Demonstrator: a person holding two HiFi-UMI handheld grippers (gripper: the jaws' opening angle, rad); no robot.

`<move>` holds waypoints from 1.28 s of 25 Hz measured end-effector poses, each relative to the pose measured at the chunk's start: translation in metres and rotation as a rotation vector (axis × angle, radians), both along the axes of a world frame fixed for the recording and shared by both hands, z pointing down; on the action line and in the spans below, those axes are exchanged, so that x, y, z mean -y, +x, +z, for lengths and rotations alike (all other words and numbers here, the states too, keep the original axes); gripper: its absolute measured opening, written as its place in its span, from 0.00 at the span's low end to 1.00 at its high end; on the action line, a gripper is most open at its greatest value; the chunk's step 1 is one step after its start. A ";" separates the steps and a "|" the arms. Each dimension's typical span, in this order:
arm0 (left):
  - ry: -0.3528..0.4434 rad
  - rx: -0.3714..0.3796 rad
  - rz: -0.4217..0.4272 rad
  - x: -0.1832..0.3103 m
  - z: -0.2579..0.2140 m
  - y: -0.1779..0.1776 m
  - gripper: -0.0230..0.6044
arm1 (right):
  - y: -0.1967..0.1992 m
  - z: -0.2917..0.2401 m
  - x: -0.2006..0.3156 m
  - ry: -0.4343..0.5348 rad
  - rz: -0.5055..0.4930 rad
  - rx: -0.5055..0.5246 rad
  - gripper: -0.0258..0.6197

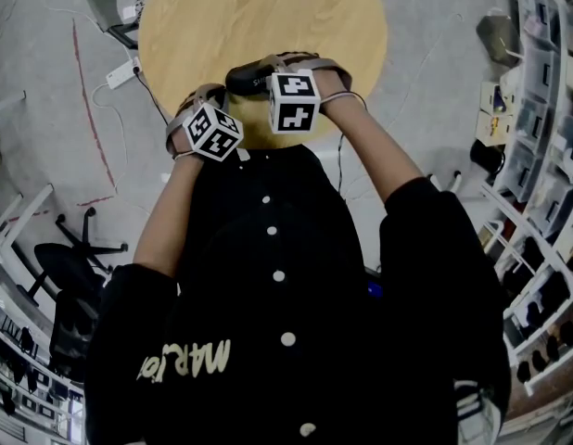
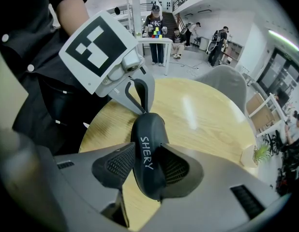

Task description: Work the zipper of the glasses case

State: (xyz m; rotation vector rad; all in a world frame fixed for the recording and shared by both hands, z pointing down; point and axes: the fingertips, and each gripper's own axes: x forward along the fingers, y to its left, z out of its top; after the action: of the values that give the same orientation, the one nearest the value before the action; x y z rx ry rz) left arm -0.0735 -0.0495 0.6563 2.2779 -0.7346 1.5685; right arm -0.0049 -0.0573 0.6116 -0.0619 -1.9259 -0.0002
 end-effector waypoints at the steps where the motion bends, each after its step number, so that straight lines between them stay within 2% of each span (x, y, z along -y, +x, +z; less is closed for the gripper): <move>1: 0.002 0.004 0.012 0.002 0.000 -0.001 0.04 | 0.000 0.000 0.000 -0.001 -0.002 -0.003 0.30; 5: 0.017 0.028 0.097 0.010 0.000 -0.003 0.04 | -0.001 0.000 0.000 0.004 -0.011 -0.013 0.30; 11: 0.025 0.055 0.311 0.020 0.000 -0.003 0.04 | -0.003 0.000 0.002 0.008 -0.001 -0.023 0.30; 22: -0.016 0.098 0.688 0.020 0.003 0.007 0.04 | 0.002 0.003 -0.006 0.015 0.019 -0.035 0.30; 32: -0.005 0.115 0.917 0.033 -0.002 0.022 0.04 | 0.005 0.001 -0.006 0.029 0.034 -0.028 0.31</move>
State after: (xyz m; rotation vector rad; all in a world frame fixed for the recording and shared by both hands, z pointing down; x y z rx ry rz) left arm -0.0512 -0.0823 0.6544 2.6977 0.3919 2.0270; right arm 0.0000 -0.0517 0.6121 -0.0104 -1.8984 -0.0045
